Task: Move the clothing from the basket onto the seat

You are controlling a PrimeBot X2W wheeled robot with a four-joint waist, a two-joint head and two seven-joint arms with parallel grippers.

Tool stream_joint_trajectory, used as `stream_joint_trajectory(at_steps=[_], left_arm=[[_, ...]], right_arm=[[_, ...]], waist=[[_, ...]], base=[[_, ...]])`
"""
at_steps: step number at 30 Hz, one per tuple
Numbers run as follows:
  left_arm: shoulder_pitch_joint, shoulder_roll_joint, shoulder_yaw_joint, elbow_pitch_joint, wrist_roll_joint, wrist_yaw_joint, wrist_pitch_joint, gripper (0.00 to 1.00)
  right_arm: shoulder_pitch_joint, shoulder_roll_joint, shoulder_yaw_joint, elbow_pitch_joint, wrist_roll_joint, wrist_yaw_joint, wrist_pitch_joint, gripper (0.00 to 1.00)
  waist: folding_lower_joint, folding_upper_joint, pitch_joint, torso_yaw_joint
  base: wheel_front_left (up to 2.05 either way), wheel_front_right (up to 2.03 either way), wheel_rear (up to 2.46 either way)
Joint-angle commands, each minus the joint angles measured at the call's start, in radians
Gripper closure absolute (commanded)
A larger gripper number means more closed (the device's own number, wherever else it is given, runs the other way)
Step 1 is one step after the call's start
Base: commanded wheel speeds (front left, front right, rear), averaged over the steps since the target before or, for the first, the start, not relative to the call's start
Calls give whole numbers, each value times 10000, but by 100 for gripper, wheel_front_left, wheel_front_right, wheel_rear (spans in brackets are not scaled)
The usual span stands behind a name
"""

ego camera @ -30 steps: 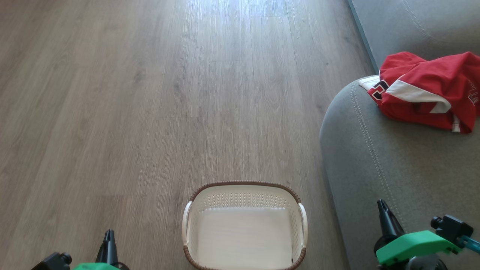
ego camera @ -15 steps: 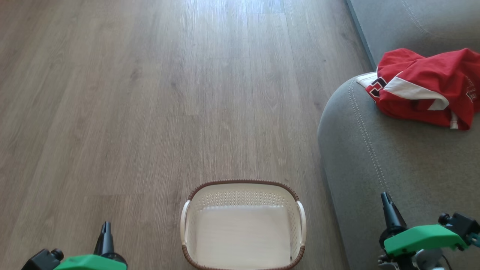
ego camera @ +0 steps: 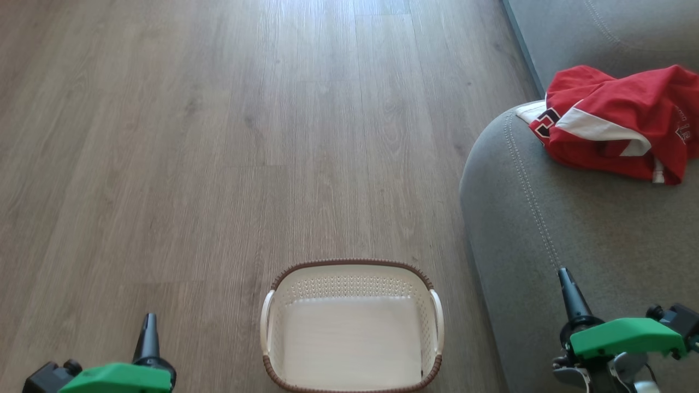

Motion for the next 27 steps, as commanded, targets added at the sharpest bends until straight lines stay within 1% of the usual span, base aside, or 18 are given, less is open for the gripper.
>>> stream_joint_trajectory(at_steps=[1,27], left_arm=[[-533,50,396,-396,-226,-119,76,100],[-839,-457,1479,-757,-2436,-704,819,100]], right_arm=[[-632,-81,57,-392,310,0,60,100],[-1023,-184,-64,-637,3345,-1,604,100]], waist=[[0,0,9,-10],[0,0,168,-190]], base=[[0,0,0],[0,0,0]])
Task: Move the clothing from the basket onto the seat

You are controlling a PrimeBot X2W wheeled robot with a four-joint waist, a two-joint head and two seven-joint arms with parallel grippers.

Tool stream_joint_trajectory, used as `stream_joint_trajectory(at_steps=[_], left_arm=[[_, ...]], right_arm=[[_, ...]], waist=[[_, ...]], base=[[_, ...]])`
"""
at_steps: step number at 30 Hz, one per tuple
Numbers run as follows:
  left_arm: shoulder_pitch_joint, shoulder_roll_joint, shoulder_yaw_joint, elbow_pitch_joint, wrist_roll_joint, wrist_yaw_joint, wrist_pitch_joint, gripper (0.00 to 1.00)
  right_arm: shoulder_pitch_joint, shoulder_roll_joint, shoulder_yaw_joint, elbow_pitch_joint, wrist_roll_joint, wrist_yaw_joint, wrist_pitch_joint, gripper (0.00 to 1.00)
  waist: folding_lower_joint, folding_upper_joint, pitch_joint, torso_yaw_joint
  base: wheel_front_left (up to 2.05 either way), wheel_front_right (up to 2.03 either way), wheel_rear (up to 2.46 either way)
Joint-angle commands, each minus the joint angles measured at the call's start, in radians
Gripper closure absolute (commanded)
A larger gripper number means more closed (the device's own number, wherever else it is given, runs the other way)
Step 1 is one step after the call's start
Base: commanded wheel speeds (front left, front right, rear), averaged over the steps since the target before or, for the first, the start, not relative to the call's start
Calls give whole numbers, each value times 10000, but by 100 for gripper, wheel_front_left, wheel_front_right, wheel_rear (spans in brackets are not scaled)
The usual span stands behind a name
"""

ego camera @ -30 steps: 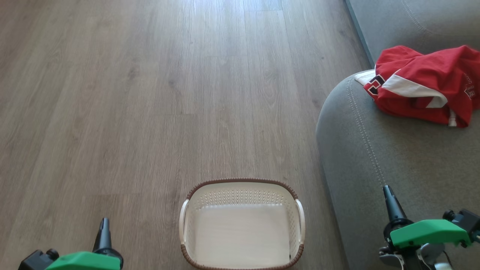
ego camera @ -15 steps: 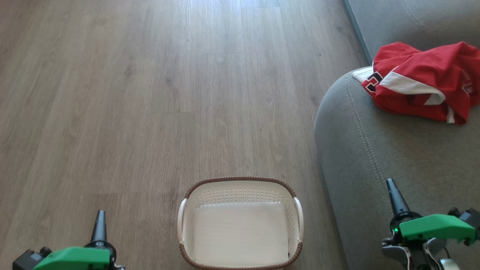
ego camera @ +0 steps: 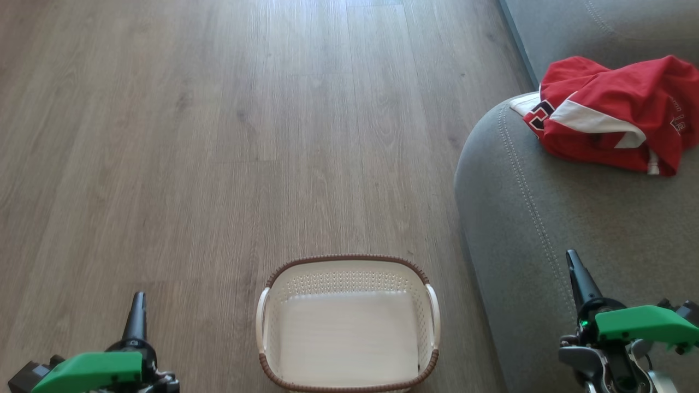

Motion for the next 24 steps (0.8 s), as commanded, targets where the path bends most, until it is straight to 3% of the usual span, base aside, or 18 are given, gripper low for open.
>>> stream_joint_trajectory(at_steps=[1,19,24], left_arm=[[-520,7,466,-368,-238,-113,71,100],[-732,-345,1218,-618,-1769,-518,587,100],[-732,-346,1221,-619,-1774,-519,590,100]], right_arm=[[-663,-170,143,-440,330,-1,93,100],[-930,-281,113,-614,2480,-2,428,100],[-929,-305,145,-618,2516,-2,404,100]], waist=[[0,0,10,-10],[0,0,120,-136],[0,0,120,-136]], base=[[0,0,0],[0,0,0],[0,0,0]])
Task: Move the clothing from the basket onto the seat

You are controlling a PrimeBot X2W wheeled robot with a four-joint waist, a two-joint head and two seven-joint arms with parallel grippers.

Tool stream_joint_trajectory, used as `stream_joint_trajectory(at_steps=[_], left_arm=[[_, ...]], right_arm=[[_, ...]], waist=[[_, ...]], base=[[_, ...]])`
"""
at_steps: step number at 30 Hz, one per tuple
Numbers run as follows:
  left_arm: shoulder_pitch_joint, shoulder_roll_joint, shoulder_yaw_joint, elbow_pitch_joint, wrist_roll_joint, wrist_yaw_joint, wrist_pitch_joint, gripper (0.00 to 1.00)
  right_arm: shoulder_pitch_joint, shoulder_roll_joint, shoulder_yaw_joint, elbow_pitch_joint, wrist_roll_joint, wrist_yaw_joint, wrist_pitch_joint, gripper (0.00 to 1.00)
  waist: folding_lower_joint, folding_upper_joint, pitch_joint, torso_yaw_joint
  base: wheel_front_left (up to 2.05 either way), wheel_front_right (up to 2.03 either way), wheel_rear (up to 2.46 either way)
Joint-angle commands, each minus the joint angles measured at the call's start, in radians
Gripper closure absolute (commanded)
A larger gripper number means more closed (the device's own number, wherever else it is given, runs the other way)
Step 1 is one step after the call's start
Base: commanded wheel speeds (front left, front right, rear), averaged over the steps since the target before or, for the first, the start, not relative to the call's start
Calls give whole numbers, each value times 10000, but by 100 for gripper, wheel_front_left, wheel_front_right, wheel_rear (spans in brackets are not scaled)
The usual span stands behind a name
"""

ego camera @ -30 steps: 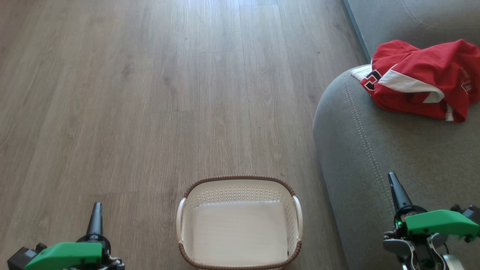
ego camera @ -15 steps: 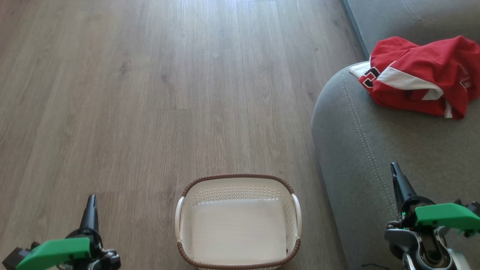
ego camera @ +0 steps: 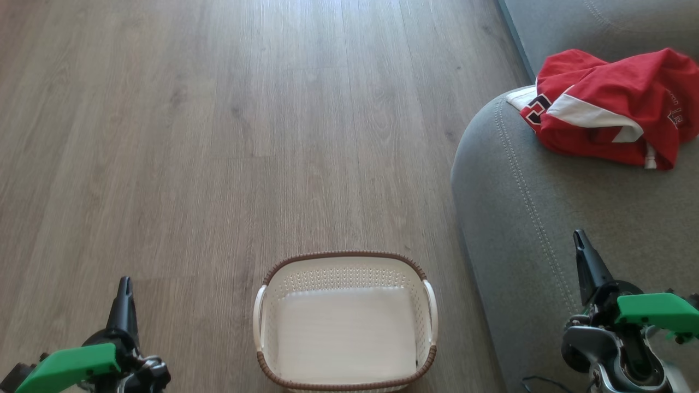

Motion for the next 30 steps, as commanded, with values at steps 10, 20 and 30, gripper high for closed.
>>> stream_joint_trajectory(at_steps=[10,20,30], left_arm=[[-473,96,354,-376,-14,-88,50,100],[-473,95,355,-376,-13,-87,51,100],[-473,94,356,-377,-12,-87,52,100]], right_arm=[[-559,-234,270,-401,121,-2,-13,100],[-552,-292,349,-408,190,-2,-74,100],[-547,-349,426,-416,258,-2,-135,100]], waist=[[0,0,0,1],[0,0,0,1],[0,0,0,1]], base=[[0,0,0],[0,0,0],[0,0,0]])
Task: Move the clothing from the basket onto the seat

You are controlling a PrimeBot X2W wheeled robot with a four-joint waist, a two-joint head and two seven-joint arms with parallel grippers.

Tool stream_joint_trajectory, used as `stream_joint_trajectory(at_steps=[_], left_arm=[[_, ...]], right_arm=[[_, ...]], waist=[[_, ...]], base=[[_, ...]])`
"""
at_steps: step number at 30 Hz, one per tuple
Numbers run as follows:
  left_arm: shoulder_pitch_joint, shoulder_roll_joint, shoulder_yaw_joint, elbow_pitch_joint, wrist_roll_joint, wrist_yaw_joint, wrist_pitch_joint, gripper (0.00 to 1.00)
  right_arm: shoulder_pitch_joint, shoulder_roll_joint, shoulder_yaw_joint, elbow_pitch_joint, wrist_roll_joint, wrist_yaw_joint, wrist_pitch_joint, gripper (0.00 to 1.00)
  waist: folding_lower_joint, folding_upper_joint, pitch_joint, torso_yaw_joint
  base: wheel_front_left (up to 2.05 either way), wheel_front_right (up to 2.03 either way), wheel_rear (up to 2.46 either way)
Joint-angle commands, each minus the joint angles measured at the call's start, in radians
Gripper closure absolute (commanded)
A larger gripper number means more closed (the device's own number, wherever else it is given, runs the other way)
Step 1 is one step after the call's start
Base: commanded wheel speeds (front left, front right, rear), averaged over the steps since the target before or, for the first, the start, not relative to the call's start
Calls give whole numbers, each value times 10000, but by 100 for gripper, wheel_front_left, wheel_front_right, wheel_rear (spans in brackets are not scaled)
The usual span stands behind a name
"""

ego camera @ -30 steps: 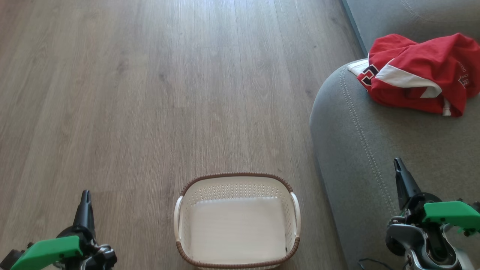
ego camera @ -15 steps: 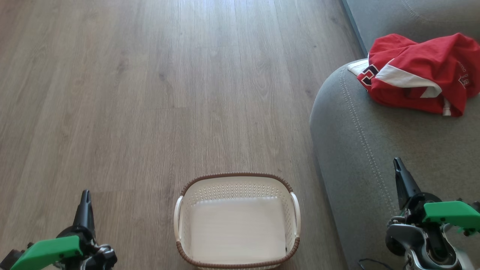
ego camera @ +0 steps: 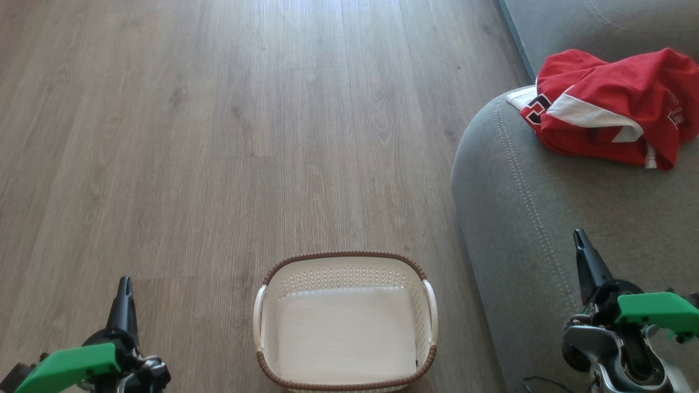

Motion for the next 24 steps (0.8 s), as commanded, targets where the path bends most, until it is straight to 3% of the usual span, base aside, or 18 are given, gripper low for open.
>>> stream_joint_trajectory(at_steps=[1,24], left_arm=[[-470,98,348,-373,-12,-85,52,100],[-470,96,350,-374,-10,-85,54,100]], right_arm=[[-546,-216,251,-411,85,0,-23,100],[-531,-387,481,-437,287,0,-203,100]], waist=[[0,0,0,1],[0,0,1,1]], base=[[0,0,0],[0,0,0]])
